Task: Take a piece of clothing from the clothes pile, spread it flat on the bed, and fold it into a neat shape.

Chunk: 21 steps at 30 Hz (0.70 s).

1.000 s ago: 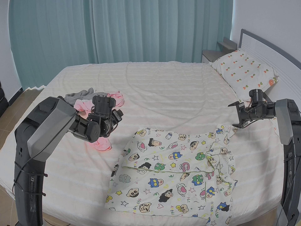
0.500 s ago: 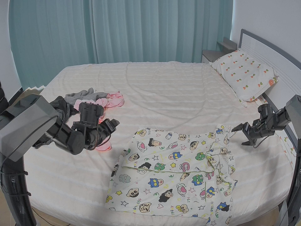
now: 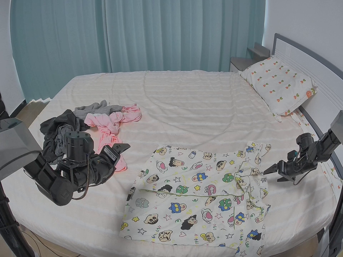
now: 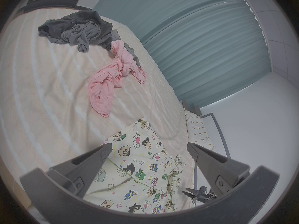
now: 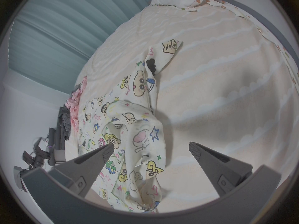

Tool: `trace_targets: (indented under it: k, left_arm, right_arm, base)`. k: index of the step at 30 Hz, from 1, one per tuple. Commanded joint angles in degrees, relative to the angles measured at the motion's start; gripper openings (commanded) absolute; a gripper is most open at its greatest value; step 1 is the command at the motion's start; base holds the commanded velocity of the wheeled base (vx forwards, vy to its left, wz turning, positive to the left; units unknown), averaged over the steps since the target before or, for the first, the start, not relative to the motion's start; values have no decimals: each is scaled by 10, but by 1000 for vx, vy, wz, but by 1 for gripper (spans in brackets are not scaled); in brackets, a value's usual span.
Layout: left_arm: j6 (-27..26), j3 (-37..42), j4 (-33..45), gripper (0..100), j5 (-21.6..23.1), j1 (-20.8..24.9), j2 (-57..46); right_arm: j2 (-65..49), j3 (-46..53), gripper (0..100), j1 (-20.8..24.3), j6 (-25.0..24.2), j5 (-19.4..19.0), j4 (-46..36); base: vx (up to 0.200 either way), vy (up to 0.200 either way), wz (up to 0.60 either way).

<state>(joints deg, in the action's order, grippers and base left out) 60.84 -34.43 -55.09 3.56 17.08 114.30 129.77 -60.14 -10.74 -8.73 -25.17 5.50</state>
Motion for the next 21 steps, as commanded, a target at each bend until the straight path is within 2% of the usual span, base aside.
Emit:
trace_targets:
  k: [1, 7, 17, 18, 21]
  left_arm:
    - [2, 7, -12, 100, -1, 1, 36]
    - [2, 9, -27, 100, -3, 1, 55]
    - [2, 9, -29, 100, -4, 2, 58]
    - [2, 9, -29, 100, -4, 1, 60]
    - [2, 9, -29, 100, -5, 1, 65]
  right_arm:
    - [32, -11, 100, 25, -1, 7, 9]
    - [56, -38, 100, 31, -7, 40, 13]
    - [75, -56, 100, 32, -8, 43, 13]
    - [78, -59, 0, 32, -8, 43, 13]
    - [87, -68, 0, 34, -8, 55, 10]
  base:
    - [0, 0, 0]
    - [0, 0, 0]
    - [0, 0, 0]
    - [0, 0, 0]
    - [0, 0, 0]
